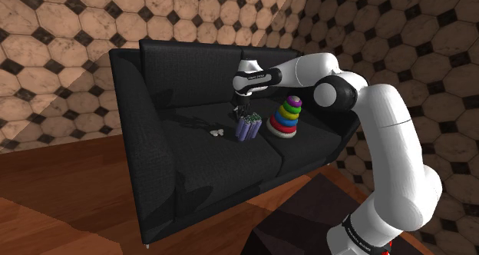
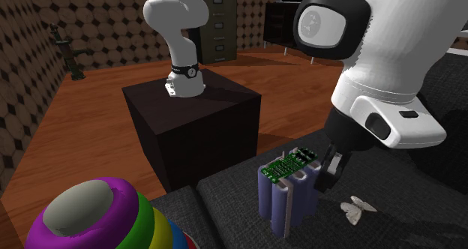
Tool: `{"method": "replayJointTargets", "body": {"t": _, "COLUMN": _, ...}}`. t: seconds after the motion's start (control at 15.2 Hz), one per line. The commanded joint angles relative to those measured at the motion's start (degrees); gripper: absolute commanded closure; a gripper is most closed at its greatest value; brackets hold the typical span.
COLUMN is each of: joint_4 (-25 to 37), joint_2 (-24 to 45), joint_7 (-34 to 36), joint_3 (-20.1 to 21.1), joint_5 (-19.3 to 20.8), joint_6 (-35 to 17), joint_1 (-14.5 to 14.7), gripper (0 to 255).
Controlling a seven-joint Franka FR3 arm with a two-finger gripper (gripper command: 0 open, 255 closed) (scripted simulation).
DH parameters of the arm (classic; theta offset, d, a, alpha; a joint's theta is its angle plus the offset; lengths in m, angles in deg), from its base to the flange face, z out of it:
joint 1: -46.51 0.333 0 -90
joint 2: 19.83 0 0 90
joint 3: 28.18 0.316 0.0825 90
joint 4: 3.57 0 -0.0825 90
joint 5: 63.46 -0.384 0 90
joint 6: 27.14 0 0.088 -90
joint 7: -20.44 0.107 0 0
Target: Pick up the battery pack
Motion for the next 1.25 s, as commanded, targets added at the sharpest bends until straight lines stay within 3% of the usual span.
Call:
{"method": "replayJointTargets", "body": {"t": 0.0, "joint_4": -0.03, "joint_2": 0.05, "joint_7": 0.0, "joint_3": 0.0, "joint_5": 0.0, "joint_6": 0.03, "joint_1": 0.0, "gripper": 255}}
{"method": "replayJointTargets", "body": {"t": 1.19, "joint_4": 3.17, "joint_2": -5.1, "joint_7": -0.16, "joint_3": -0.04, "joint_5": 0.01, "joint_6": 8.37, "joint_1": 0.0, "gripper": 255}}
